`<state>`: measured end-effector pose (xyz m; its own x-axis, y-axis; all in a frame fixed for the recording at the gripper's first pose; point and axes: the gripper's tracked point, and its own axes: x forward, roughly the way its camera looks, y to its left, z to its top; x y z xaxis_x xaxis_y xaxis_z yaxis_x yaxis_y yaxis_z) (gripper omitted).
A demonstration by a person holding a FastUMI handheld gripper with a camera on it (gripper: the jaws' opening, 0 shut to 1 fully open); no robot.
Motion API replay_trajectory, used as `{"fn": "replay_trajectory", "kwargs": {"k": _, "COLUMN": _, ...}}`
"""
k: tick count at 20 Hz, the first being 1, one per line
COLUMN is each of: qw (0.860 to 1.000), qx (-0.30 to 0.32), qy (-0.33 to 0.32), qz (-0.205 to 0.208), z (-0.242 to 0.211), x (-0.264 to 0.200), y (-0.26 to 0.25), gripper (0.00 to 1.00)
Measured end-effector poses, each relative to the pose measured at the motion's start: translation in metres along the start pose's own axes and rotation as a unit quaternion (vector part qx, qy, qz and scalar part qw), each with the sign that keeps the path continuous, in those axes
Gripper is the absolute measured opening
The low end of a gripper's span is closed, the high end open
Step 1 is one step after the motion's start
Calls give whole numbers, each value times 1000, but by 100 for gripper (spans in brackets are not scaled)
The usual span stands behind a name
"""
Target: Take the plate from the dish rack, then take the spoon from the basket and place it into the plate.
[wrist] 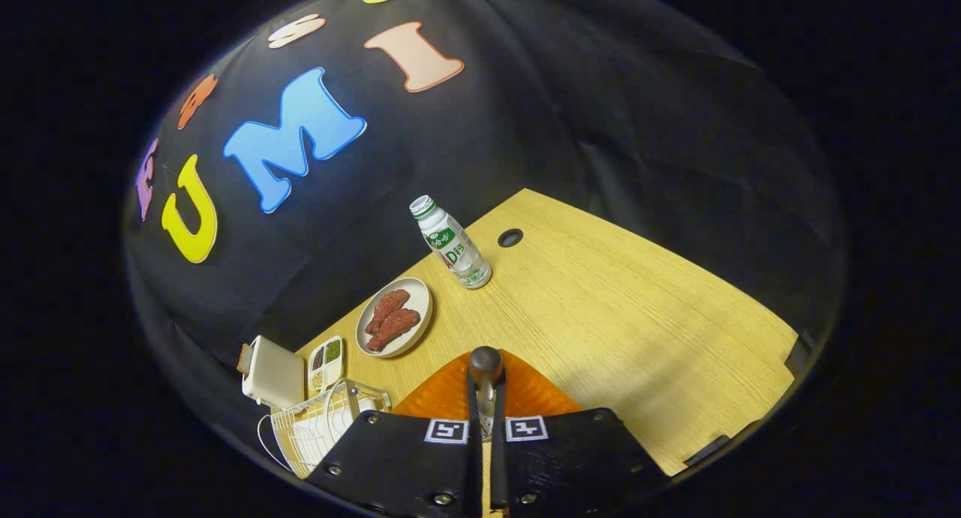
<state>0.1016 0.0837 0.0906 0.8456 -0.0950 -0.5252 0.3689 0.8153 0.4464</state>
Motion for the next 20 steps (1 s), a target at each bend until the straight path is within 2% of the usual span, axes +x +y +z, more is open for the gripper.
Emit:
{"fn": "replay_trajectory", "kwargs": {"k": 5, "qw": 998, "qx": -37, "qy": -33, "qz": 30, "z": 31, "x": -34, "y": 28, "gripper": 4}}
{"fn": "replay_trajectory", "kwargs": {"k": 9, "qw": 993, "qx": -86, "qy": -40, "qz": 67, "z": 30, "x": -66, "y": 68, "gripper": 4}}
{"fn": "replay_trajectory", "kwargs": {"k": 13, "qw": 984, "qx": -138, "qy": -33, "qz": 109, "z": 3, "x": -95, "y": 114, "gripper": 4}}
{"fn": "replay_trajectory", "kwargs": {"k": 20, "qw": 961, "qx": -209, "qy": 8, "qz": 181, "z": -70, "x": -140, "y": 178, "gripper": 4}}
